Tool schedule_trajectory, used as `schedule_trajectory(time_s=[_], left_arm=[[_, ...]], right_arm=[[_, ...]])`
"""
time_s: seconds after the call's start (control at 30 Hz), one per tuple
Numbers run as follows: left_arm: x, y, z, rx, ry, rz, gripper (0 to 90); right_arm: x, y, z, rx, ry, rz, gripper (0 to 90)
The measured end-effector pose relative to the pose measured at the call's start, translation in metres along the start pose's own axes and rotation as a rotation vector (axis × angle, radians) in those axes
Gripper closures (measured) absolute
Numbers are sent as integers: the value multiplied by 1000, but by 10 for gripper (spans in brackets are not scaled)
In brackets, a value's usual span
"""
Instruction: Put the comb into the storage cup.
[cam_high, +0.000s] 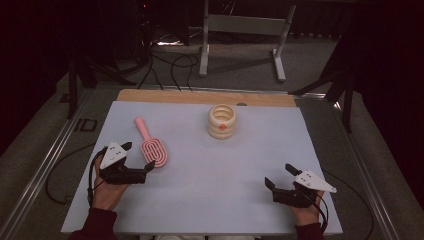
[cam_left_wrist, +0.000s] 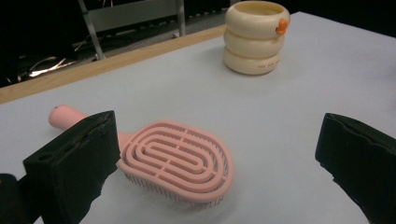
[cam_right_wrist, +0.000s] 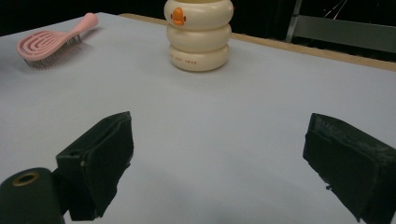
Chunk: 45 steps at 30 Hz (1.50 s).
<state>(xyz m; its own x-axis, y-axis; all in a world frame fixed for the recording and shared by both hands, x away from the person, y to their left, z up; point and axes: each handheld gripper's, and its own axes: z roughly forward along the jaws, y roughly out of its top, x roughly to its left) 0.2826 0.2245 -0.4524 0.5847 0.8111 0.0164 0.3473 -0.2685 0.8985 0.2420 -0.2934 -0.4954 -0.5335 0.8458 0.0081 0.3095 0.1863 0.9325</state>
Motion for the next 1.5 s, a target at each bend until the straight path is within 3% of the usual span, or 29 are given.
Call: schedule_trajectory(time_s=[0.53,1.07,1.43,1.5], left_arm=[[7,-4,21,78,0,-25,13],[14,-7,27,144,17,-33,29],[20,-8,29,178,-2,-58,120],[21,-8,29,187,1,-51,183]], right_arm=[[0,0,1,2,0,0,87],[0,-2,3,16,-3,-6,87],[0,-2,3,16,-2,-6,87],[0,-2,3,18,-1,-2,87]])
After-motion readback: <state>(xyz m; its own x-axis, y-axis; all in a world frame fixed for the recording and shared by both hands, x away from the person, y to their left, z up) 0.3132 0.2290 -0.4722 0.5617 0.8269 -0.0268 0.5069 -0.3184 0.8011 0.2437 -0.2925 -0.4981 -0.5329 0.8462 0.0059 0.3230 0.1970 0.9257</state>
